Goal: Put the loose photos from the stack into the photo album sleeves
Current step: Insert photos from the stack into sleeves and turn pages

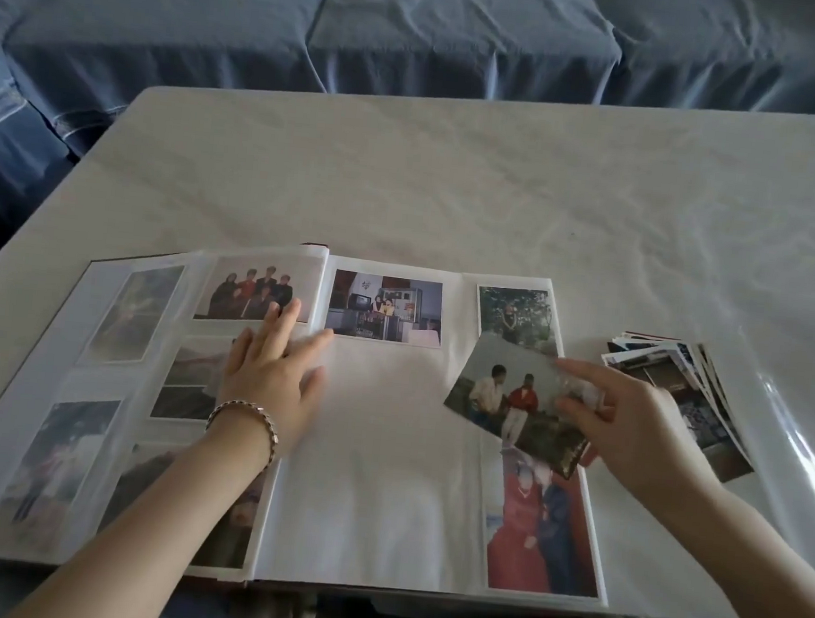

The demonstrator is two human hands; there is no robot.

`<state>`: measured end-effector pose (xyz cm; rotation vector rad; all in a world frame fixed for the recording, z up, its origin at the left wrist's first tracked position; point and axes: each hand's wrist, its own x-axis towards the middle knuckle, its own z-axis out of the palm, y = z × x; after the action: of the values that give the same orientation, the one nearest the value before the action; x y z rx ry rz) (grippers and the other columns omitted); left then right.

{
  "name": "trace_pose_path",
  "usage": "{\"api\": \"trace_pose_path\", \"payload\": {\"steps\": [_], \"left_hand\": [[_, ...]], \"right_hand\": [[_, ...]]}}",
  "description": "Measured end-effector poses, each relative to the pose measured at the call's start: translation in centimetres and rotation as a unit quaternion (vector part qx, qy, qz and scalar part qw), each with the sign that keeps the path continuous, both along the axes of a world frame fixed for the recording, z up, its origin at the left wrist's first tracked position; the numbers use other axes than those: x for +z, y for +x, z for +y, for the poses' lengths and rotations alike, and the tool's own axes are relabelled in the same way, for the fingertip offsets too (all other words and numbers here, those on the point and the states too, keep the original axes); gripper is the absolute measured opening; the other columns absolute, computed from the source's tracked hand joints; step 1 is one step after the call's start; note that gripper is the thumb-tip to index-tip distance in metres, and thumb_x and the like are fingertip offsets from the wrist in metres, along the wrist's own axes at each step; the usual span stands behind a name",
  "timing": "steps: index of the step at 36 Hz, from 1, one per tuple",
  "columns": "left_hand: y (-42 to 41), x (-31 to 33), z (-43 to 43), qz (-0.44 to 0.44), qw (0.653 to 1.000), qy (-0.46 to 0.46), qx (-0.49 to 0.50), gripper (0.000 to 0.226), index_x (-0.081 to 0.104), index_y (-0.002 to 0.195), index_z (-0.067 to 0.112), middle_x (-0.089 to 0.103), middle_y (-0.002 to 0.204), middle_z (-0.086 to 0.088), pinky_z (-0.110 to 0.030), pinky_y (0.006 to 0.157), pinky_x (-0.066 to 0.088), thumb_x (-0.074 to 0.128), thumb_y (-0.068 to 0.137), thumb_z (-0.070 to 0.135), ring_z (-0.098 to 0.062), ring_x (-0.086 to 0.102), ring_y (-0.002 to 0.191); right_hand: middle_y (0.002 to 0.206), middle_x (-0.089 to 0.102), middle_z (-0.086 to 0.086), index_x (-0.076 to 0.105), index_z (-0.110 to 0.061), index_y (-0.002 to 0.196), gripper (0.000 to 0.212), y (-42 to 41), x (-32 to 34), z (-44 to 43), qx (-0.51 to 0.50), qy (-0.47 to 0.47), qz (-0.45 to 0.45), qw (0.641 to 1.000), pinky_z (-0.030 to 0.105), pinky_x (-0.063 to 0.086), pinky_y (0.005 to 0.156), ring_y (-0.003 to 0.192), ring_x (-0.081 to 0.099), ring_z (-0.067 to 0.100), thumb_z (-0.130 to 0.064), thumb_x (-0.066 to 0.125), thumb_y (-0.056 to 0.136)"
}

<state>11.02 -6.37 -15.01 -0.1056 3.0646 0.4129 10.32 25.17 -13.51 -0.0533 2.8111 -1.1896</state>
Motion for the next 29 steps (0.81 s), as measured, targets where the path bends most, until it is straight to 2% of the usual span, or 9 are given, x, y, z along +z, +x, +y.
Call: {"api": "trace_pose_path", "payload": {"steps": [4,7,9,14,17,21,22,25,29], "left_hand": [[-0.1,-0.2,0.1,-0.004,1.000,0.005,0.011,0.046,0.036,0.141,0.035,-0.003,0.158,0.005,-0.030,0.115,-0.005,0.040,0.096,0.026,-0.013,-0.006,0.145],[-0.1,-0.3,0.1,-0.007,1.000,0.004,0.012,0.047,0.035,0.141,0.036,-0.003,0.158,0.005,-0.030,0.114,-0.006,0.039,0.096,0.027,-0.013,-0.006,0.145],[-0.1,-0.4,0.0,-0.004,1.000,0.002,0.012,0.046,0.035,0.141,0.036,-0.003,0.158,0.005,-0.029,0.114,-0.005,0.039,0.096,0.028,-0.013,-0.006,0.145],[0.0,-0.3,0.1,-0.005,1.000,-0.003,0.011,0.046,0.035,0.141,0.037,-0.003,0.158,0.006,-0.030,0.114,-0.005,0.040,0.096,0.029,-0.013,-0.005,0.145],[0.0,-0.4,0.0,-0.004,1.000,-0.008,0.010,0.046,0.034,0.142,0.037,-0.003,0.158,0.006,-0.031,0.115,-0.004,0.040,0.097,0.030,-0.014,-0.005,0.145],[-0.1,-0.4,0.1,-0.006,1.000,-0.009,0.011,0.046,0.033,0.142,0.038,-0.004,0.158,0.006,-0.032,0.115,-0.004,0.039,0.097,0.032,-0.013,-0.006,0.145],[-0.1,-0.4,0.1,-0.007,1.000,-0.009,0.011,0.046,0.032,0.142,0.038,-0.005,0.158,0.007,-0.031,0.115,-0.005,0.039,0.097,0.032,-0.013,-0.007,0.145],[-0.1,-0.5,-0.1,-0.007,1.000,-0.011,0.009,0.046,0.031,0.143,0.038,-0.006,0.158,0.007,-0.031,0.115,-0.005,0.038,0.097,0.032,-0.013,-0.008,0.145],[-0.2,-0.6,-0.1,-0.004,1.000,-0.008,0.011,0.046,0.032,0.142,0.038,-0.005,0.158,0.007,-0.030,0.115,-0.006,0.039,0.097,0.032,-0.012,-0.008,0.144]], "right_hand": [[0.082,0.061,-0.009,0.063,-0.021,0.115,0.039,-1.1,-0.4,1.4,0.053,-0.018,-0.123,0.991,0.017,0.041,0.034,0.052,0.064,0.011,-0.009,0.072,0.079],[0.081,0.062,-0.007,0.063,-0.026,0.110,0.037,-2.2,-0.8,1.6,0.072,-0.003,-0.158,0.985,0.019,0.041,0.033,0.048,0.062,0.022,-0.010,0.073,0.078],[0.081,0.062,-0.008,0.063,-0.027,0.107,0.035,-3.0,-0.9,1.3,0.089,-0.009,-0.165,0.982,0.019,0.041,0.035,0.044,0.060,0.015,-0.010,0.072,0.078],[0.085,0.061,-0.013,0.061,-0.029,0.110,0.037,-4.9,-0.6,-1.2,0.145,-0.021,-0.170,0.975,0.012,0.042,0.040,0.052,0.059,-0.009,-0.011,0.072,0.079],[0.090,0.059,-0.014,0.060,-0.028,0.112,0.037,-5.2,-0.7,-3.1,0.167,-0.048,-0.187,0.967,0.014,0.046,0.042,0.057,0.063,0.001,-0.010,0.069,0.081],[0.120,0.060,-0.002,0.059,-0.023,0.122,0.040,-5.4,-1.1,-4.2,0.185,-0.002,-0.156,0.970,0.018,0.048,0.065,0.084,0.059,0.008,-0.017,0.069,0.083],[0.121,0.058,-0.001,0.058,-0.024,0.124,0.043,-5.3,-1.2,-4.2,0.172,-0.016,-0.159,0.972,0.019,0.050,0.061,0.083,0.060,0.009,-0.017,0.069,0.083],[0.102,0.063,-0.001,0.052,-0.022,0.128,0.049,-4.5,-1.5,-3.7,0.074,-0.092,-0.161,0.980,0.021,0.051,0.043,0.067,0.065,0.009,-0.016,0.069,0.083],[0.066,0.067,-0.005,0.060,-0.010,0.116,0.035,-3.4,-2.6,-2.6,-0.061,-0.131,-0.153,0.978,0.017,0.046,0.039,0.049,0.065,0.008,-0.011,0.070,0.082]]}}
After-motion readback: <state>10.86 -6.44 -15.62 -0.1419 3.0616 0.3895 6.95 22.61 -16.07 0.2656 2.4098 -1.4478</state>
